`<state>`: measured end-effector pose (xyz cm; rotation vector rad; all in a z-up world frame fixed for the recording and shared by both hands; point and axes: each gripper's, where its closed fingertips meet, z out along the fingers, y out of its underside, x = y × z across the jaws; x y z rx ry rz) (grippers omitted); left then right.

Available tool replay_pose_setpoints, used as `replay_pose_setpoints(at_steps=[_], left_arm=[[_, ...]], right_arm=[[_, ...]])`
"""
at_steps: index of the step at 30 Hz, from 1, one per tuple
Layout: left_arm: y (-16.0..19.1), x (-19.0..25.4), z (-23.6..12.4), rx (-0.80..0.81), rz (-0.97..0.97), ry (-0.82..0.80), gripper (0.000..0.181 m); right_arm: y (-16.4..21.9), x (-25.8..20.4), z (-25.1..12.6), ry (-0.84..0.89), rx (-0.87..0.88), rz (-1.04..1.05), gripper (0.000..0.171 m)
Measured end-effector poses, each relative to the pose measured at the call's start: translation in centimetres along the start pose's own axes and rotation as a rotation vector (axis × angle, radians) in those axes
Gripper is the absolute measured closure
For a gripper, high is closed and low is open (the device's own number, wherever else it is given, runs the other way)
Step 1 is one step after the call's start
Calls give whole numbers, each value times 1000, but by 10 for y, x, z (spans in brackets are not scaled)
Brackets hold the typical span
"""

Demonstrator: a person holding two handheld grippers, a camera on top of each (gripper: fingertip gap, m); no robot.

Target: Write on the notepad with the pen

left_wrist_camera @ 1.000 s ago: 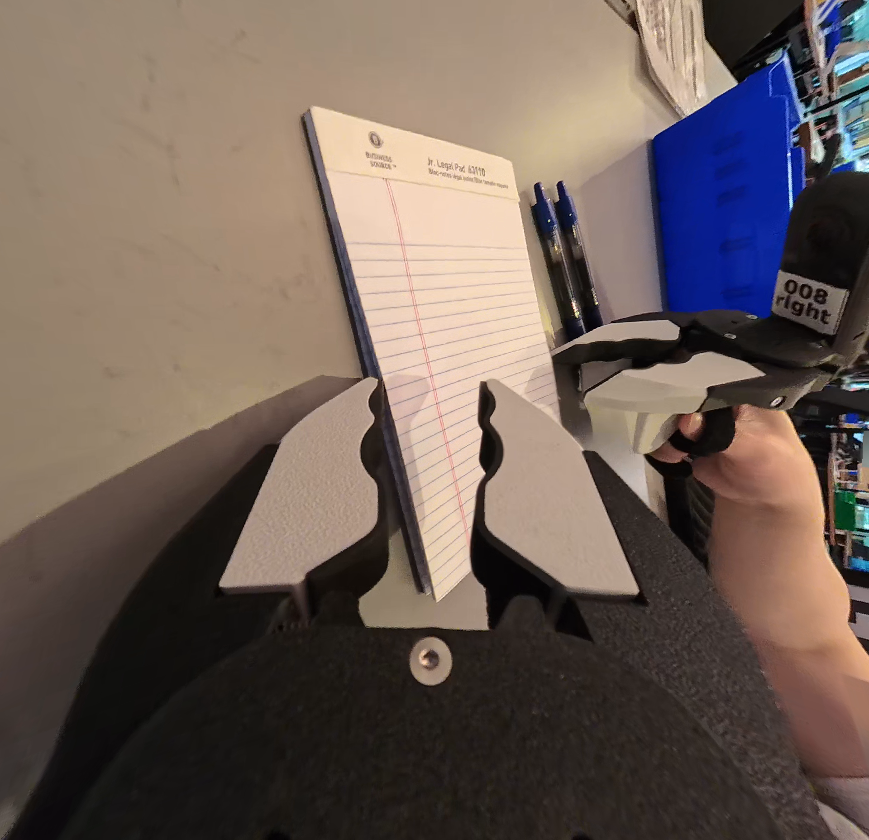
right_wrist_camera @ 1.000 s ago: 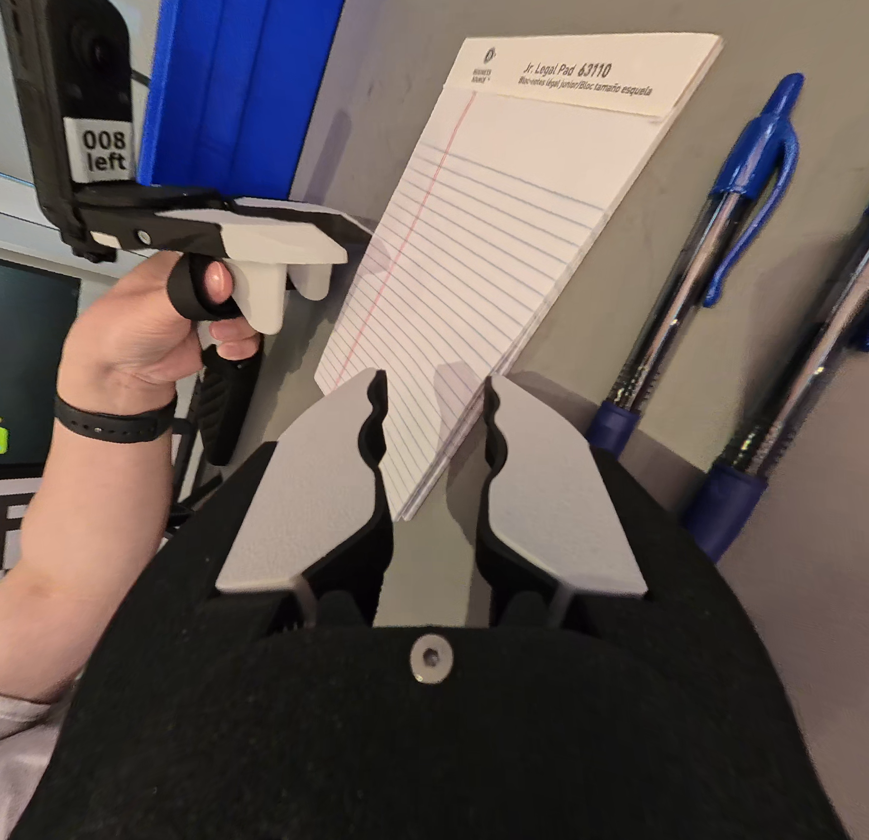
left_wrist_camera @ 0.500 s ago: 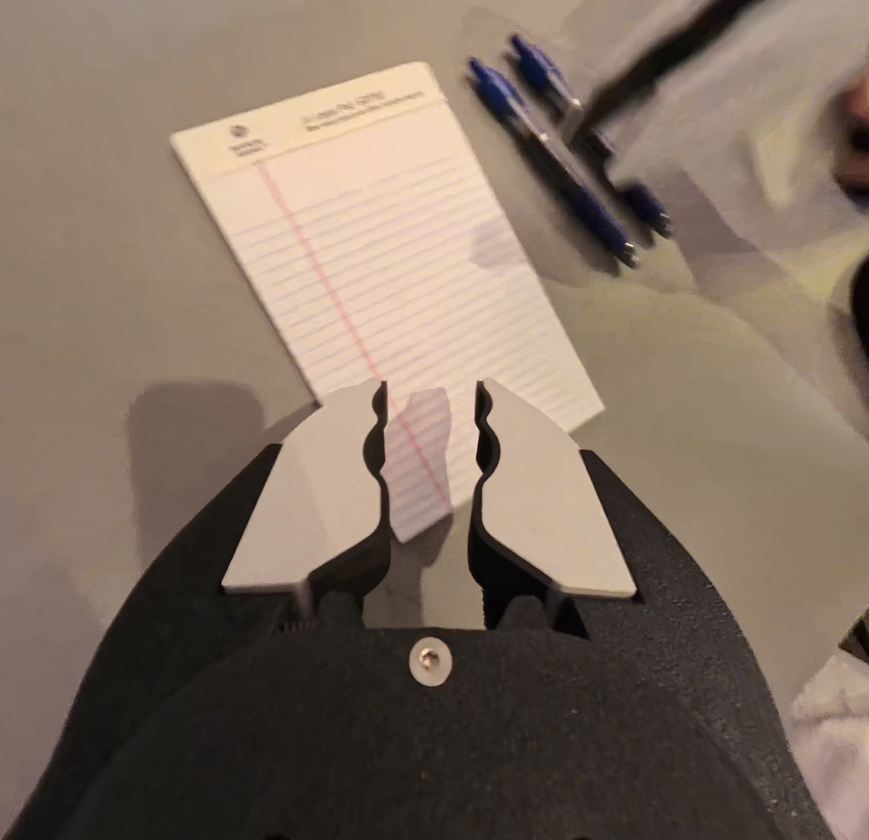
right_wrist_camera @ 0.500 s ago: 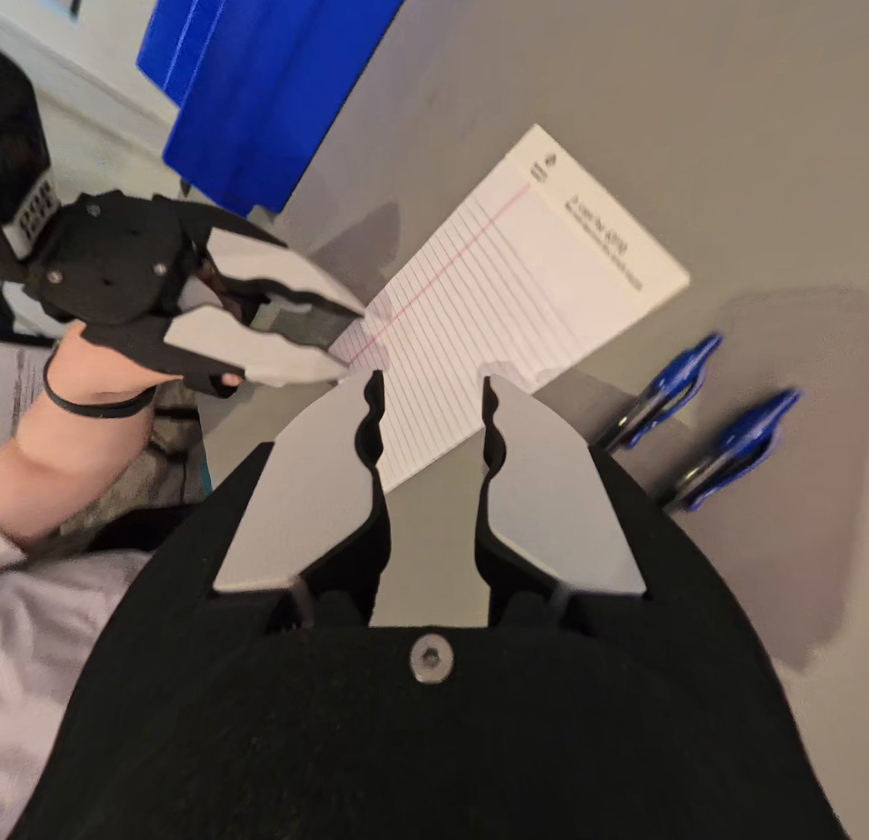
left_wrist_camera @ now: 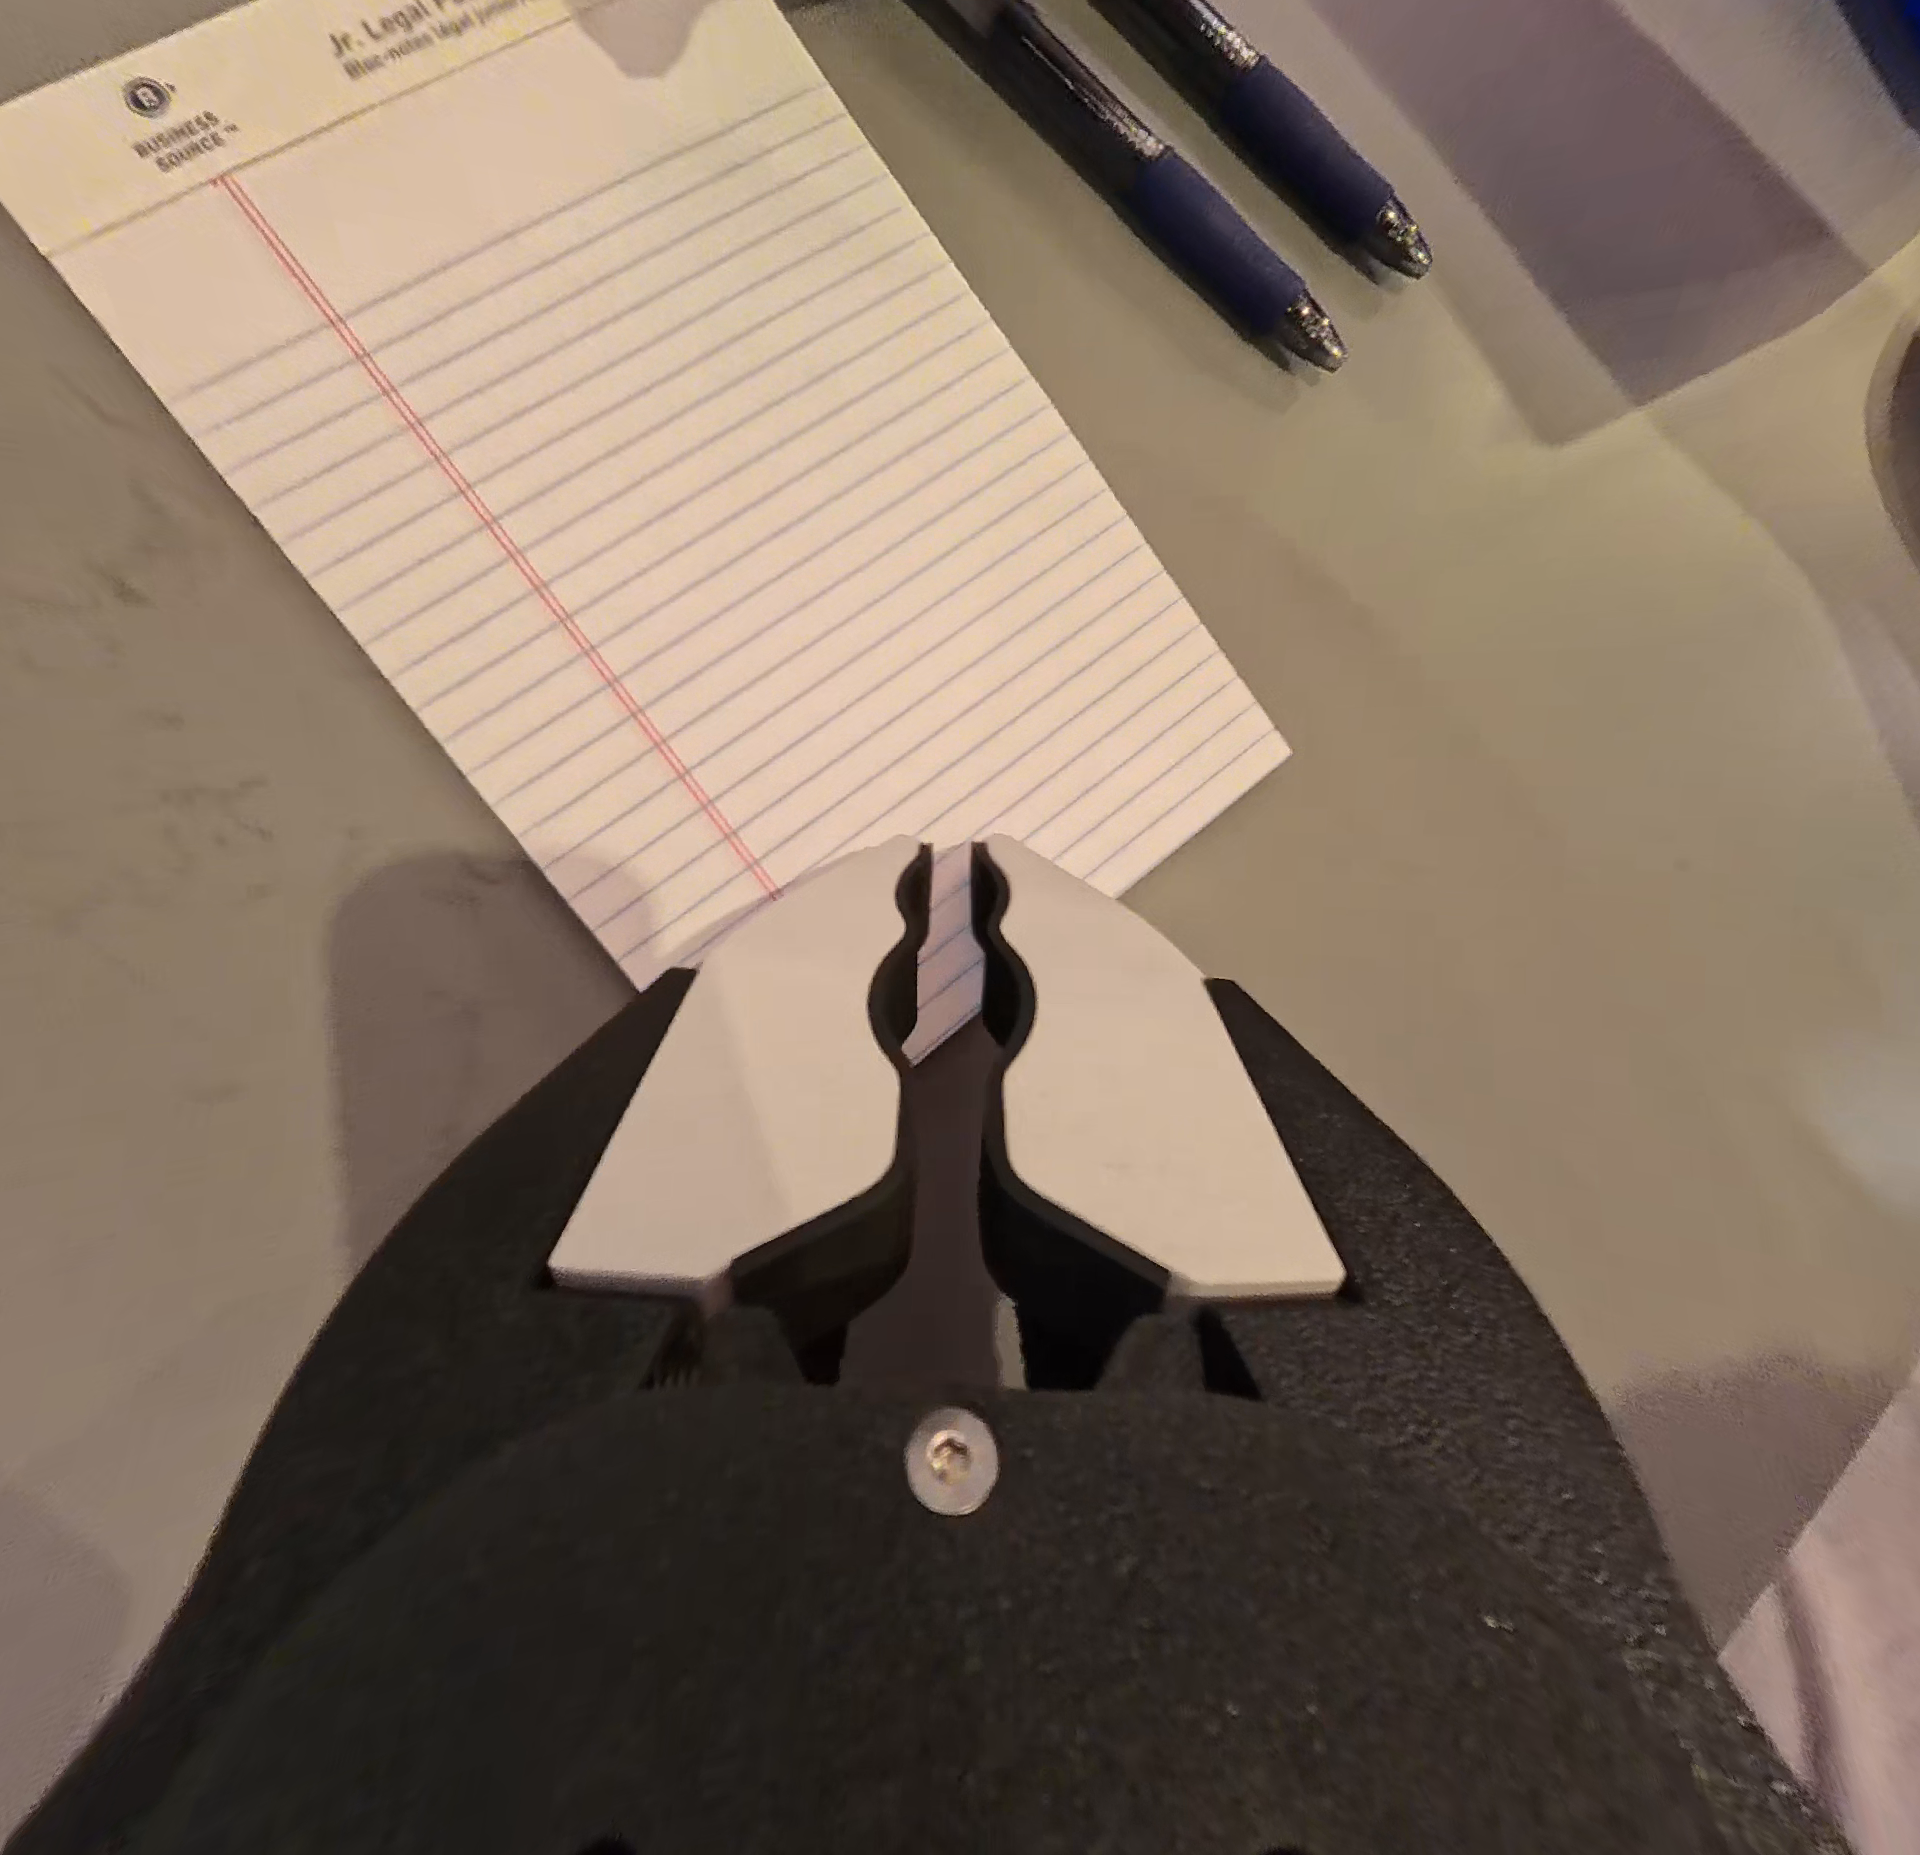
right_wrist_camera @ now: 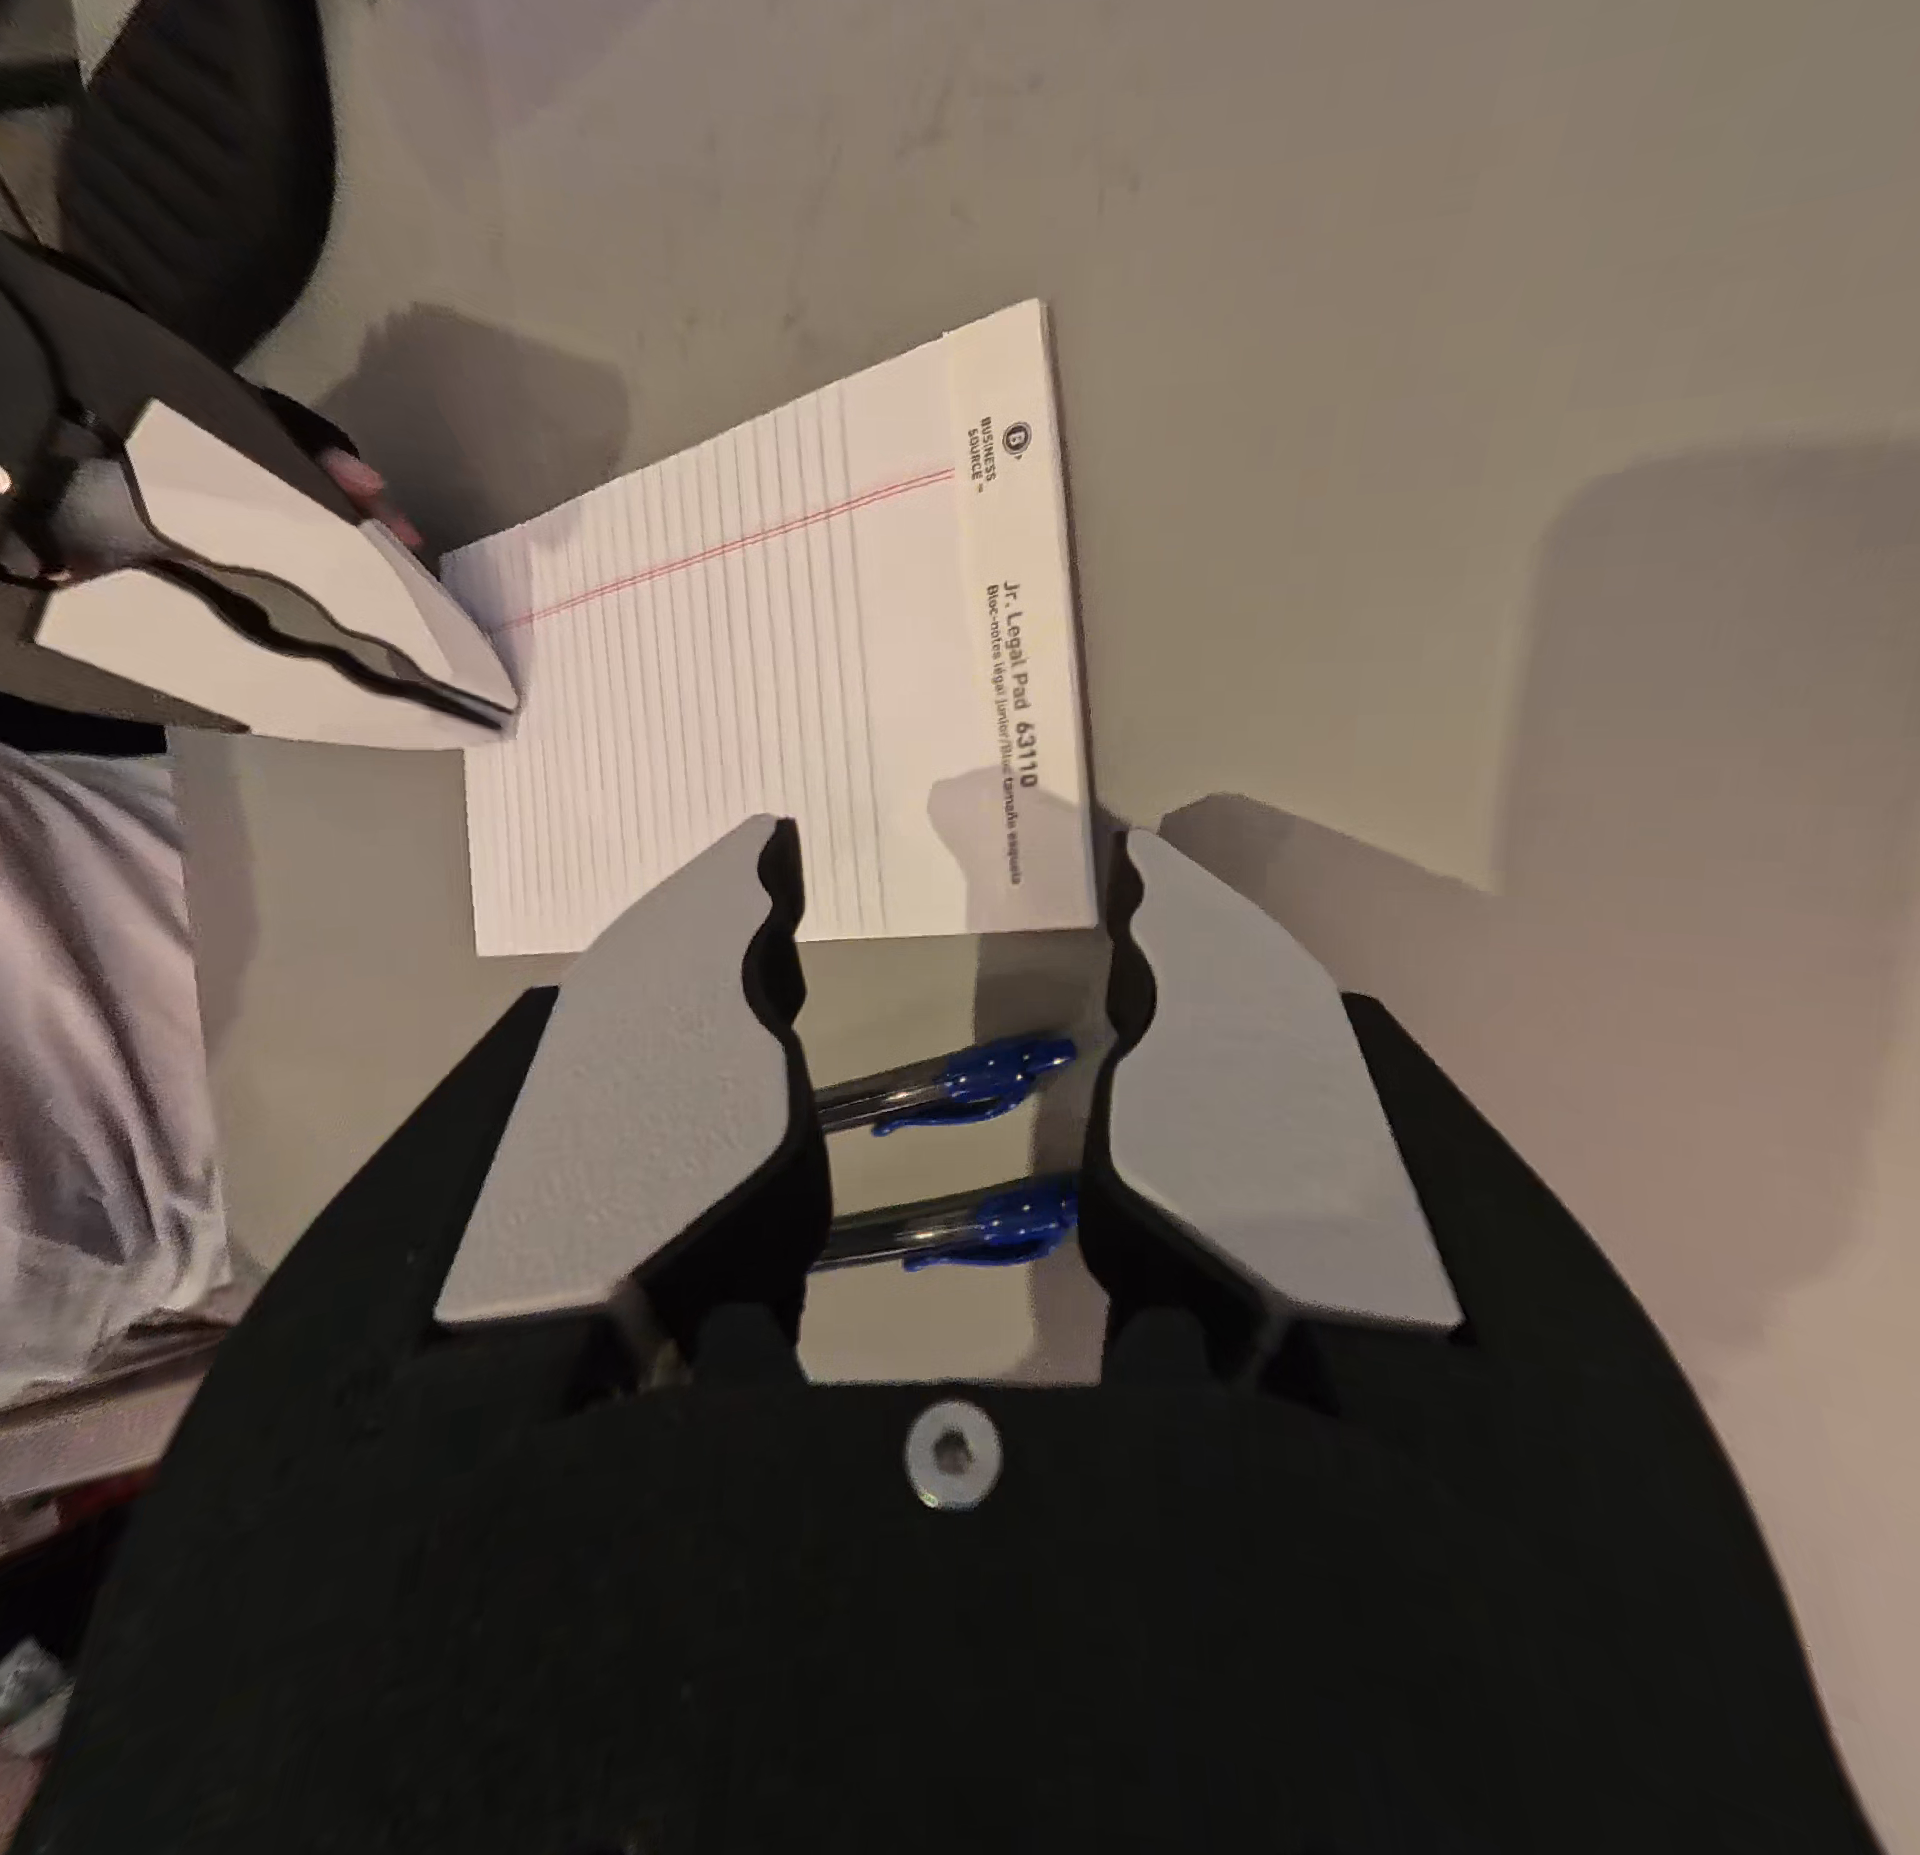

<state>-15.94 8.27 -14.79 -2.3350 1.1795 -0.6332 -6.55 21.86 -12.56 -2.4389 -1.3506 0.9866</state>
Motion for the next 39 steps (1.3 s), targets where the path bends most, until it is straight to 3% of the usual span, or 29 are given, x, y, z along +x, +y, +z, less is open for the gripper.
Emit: replay_pose_setpoints(at_steps=[8,18,24,39], left_arm=[[1,-3,1,9,113,-59,181],[1,-3,0,17,109,-27,181],[3,-3,-1,36,155,-29,181],[8,-2,-5,85,227,-28,181]], right_arm=[[11,5,12,-53,-228,-34,112],[11,-8,13,-161,-378,61,105],[16,-11,8,-240,-384,98,107],[19,-18,6,-355,-194,166,107]])
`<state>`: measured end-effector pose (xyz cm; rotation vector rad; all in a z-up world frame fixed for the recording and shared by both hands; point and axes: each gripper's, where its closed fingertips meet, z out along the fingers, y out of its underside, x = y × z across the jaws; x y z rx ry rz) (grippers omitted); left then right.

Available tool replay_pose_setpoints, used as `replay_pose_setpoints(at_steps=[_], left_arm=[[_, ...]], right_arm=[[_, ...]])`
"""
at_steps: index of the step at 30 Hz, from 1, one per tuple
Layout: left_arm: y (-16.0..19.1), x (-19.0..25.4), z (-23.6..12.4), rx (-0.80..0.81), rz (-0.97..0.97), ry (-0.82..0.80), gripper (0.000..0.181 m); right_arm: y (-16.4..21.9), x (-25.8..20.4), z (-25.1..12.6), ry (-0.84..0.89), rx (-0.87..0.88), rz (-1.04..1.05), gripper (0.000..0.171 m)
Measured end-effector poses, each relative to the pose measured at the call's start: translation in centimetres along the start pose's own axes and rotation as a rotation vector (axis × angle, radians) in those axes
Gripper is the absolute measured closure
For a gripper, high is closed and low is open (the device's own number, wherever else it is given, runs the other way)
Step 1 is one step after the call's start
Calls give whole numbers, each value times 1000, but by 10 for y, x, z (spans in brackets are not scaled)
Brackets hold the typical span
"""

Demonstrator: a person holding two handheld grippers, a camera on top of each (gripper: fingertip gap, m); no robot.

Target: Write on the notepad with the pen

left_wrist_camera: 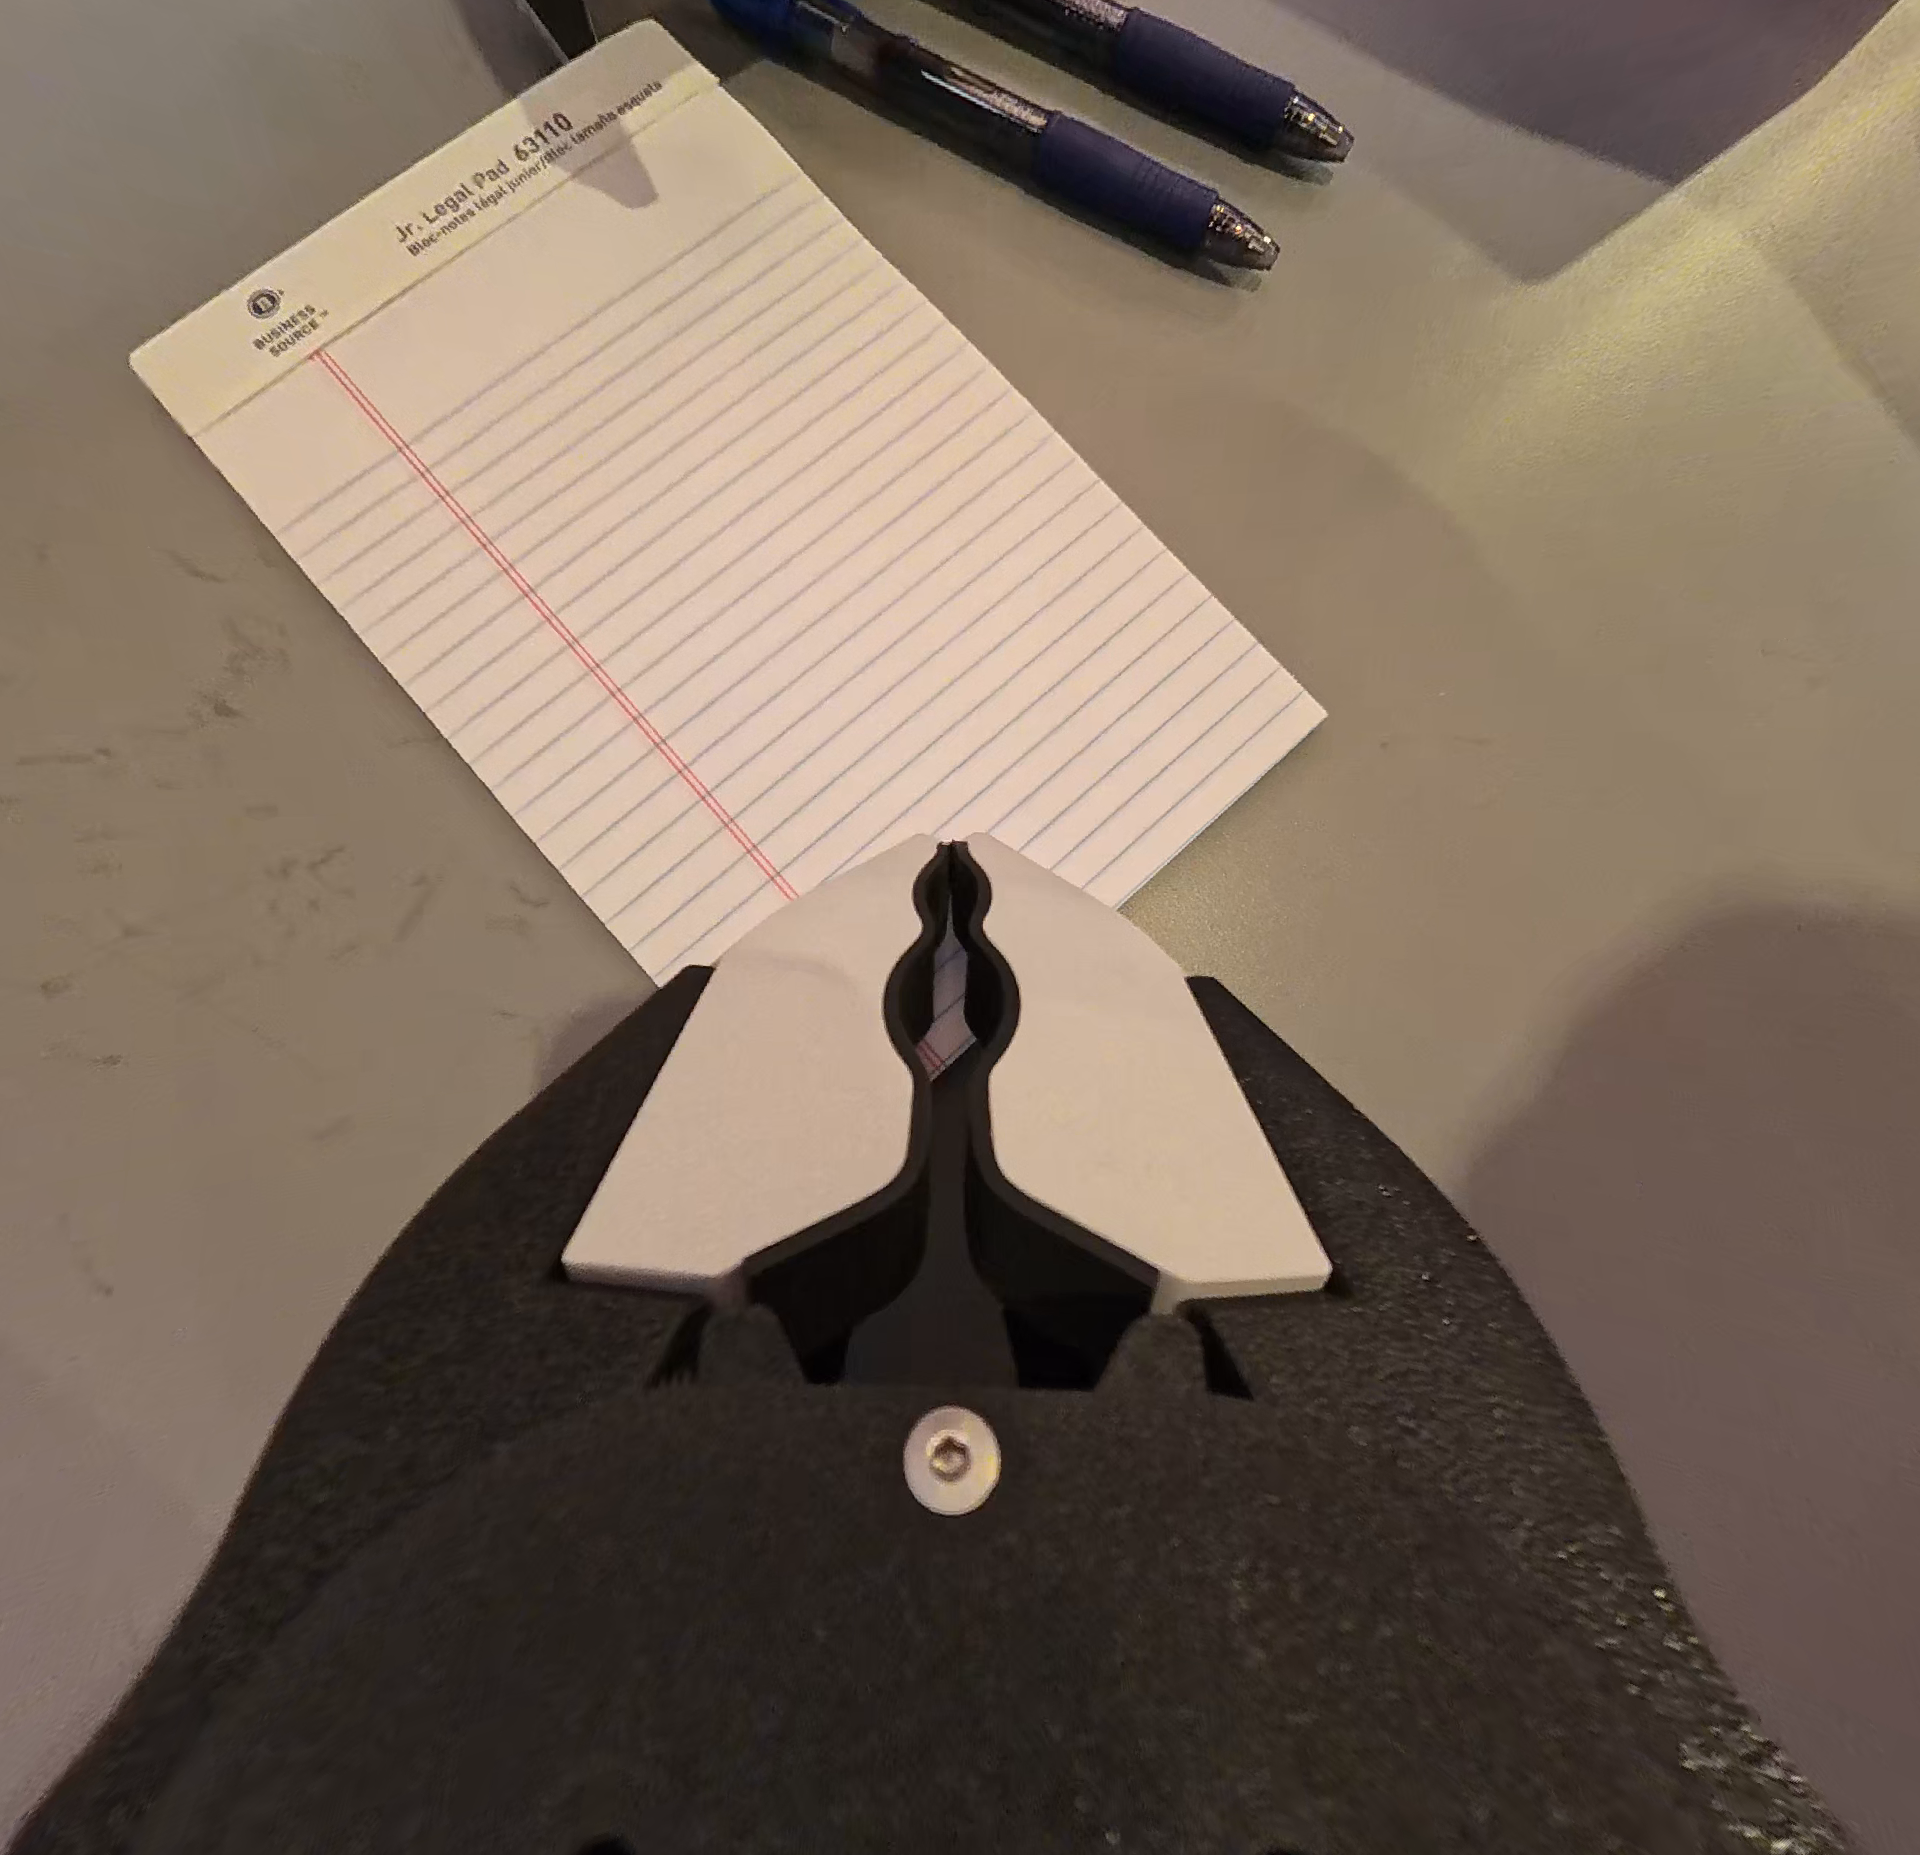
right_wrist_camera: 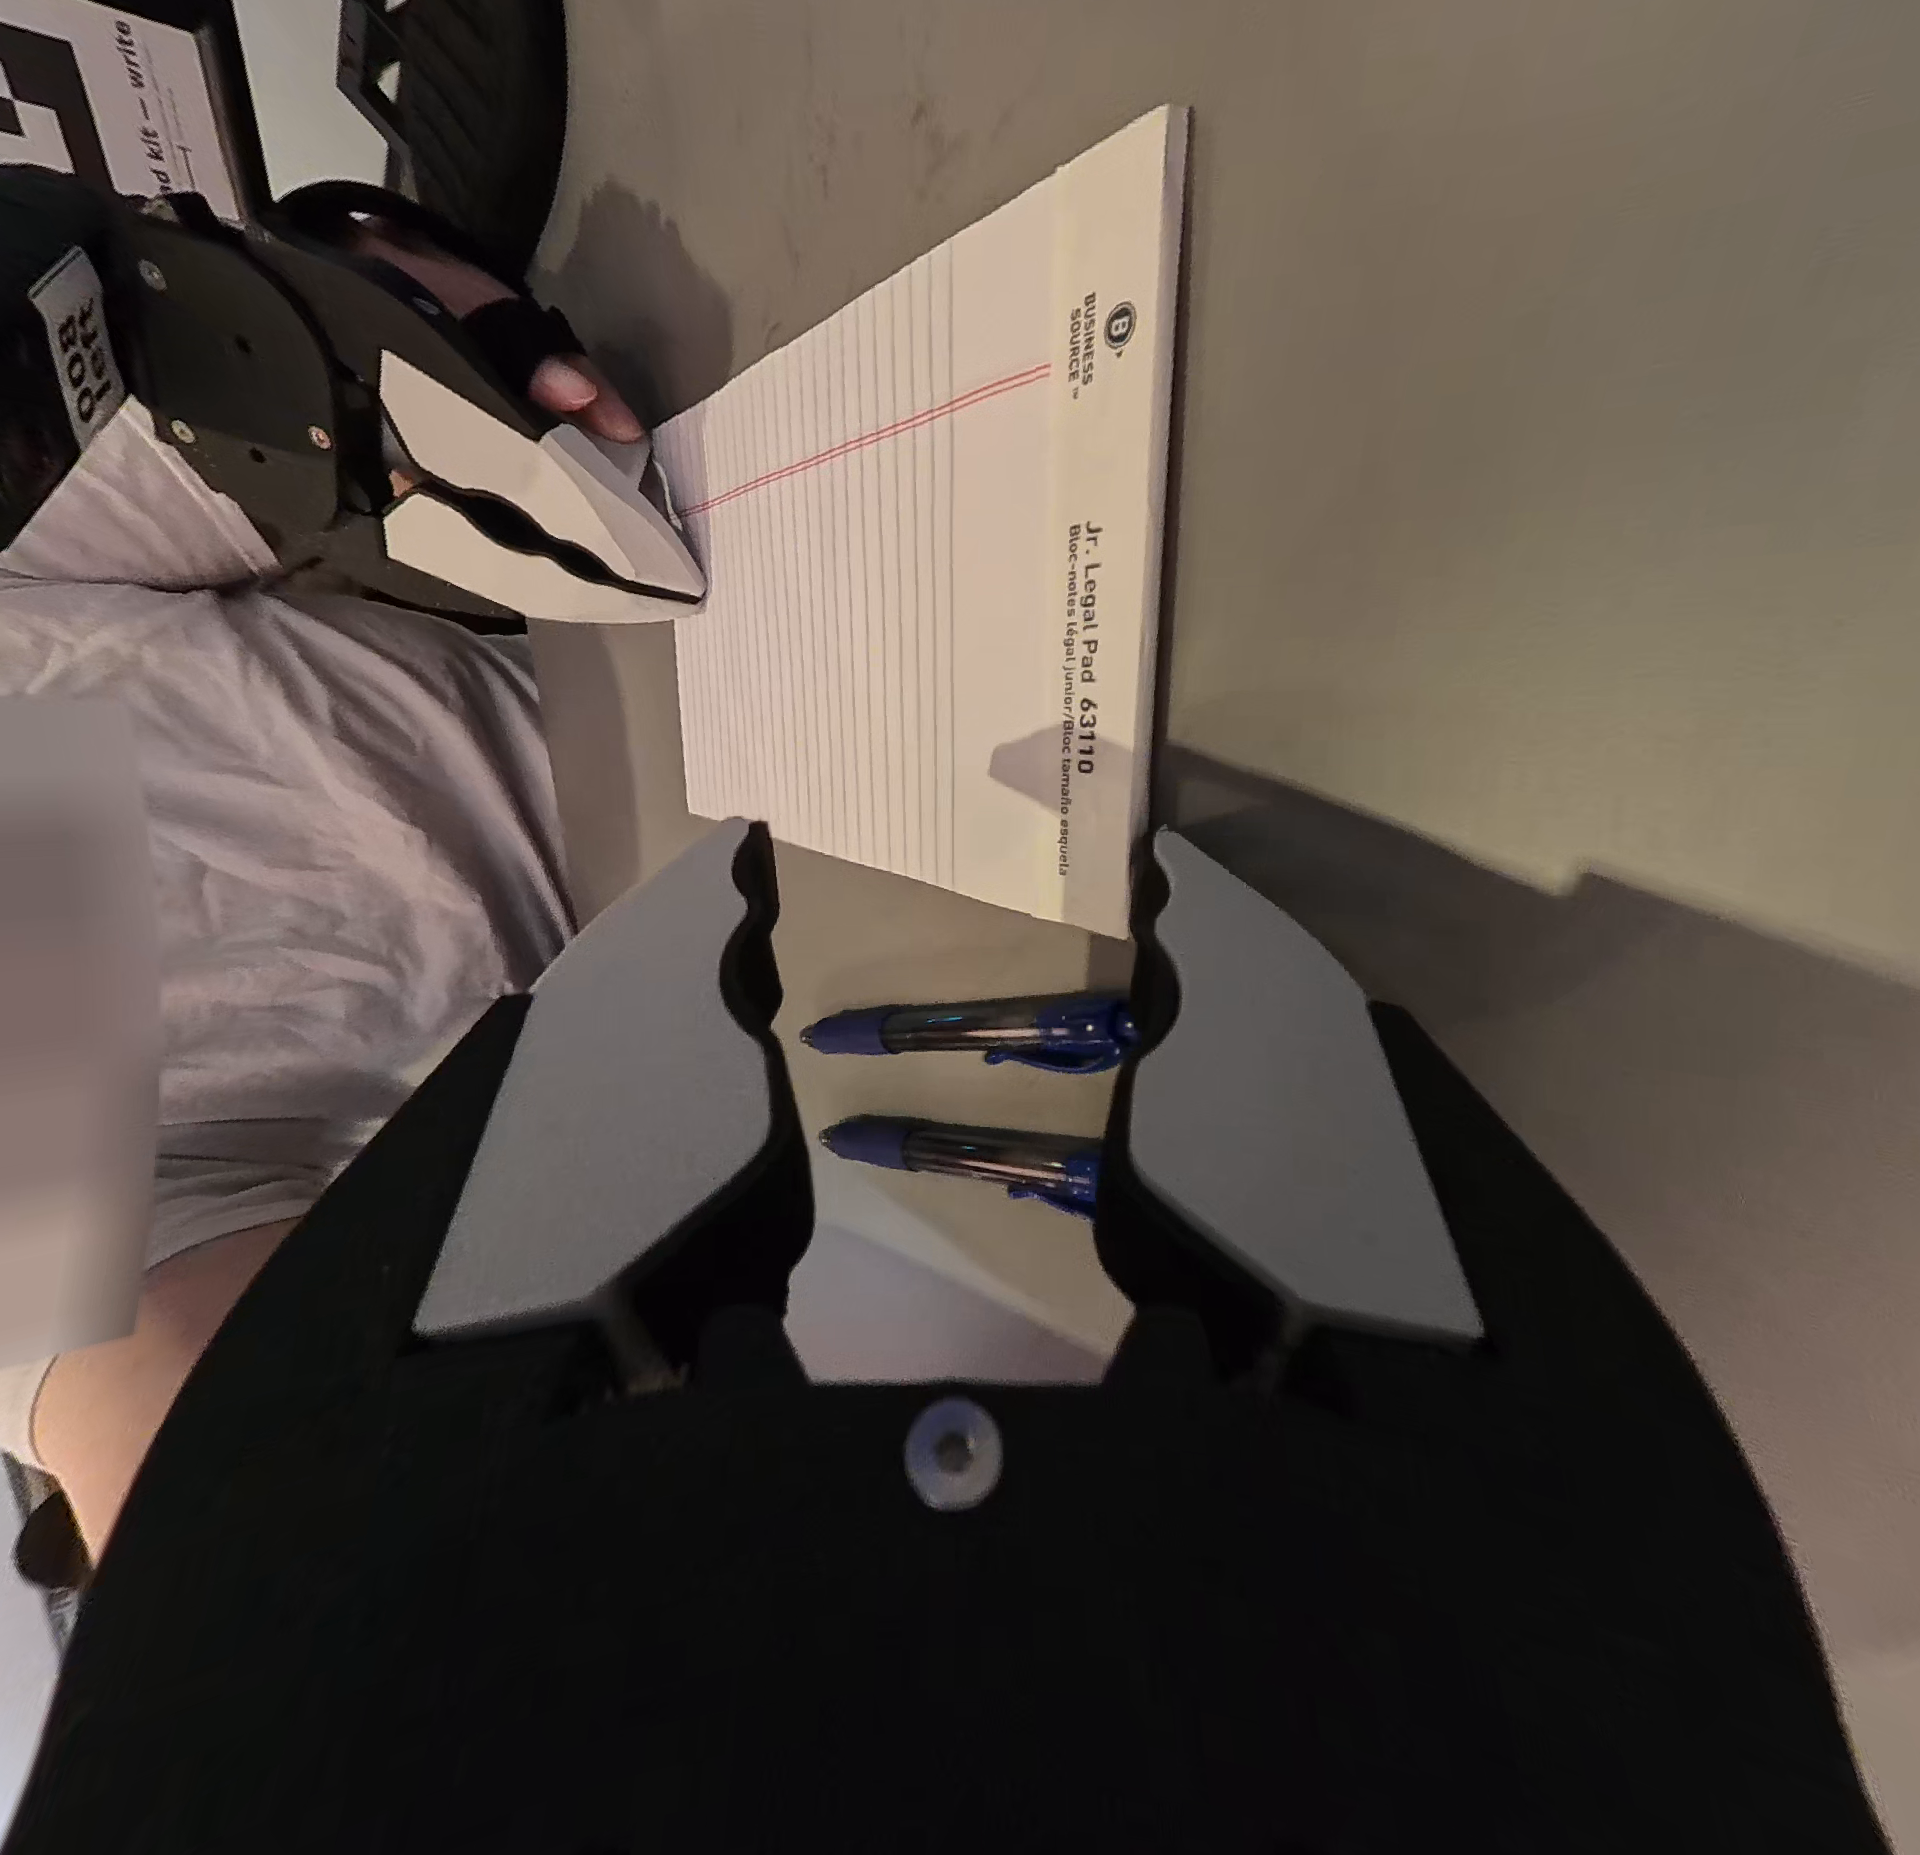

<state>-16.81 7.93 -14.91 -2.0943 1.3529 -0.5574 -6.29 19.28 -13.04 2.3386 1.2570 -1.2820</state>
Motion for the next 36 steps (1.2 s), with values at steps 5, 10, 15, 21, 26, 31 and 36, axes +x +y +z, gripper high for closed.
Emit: replay_pose_setpoints(at_steps=[5,10,15,21,26,31,36], left_arm=[[0,0,0,23,25,-20,181],[0,0,0,35,39,-30,181],[0,1,0,46,57,-40,181],[-2,2,2,68,77,-50,181],[-2,3,2,69,90,-50,181],[-2,4,2,73,94,-57,181],[-2,4,2,80,103,-75,181]], right_arm=[[2,-3,-4,-60,31,55,107],[0,-1,-3,-76,63,85,109],[-2,-9,-11,-143,130,131,111],[1,-14,-14,-243,157,192,114],[4,-6,-6,-210,124,249,117],[5,1,3,-56,17,161,122],[1,5,5,14,-42,132,128]])
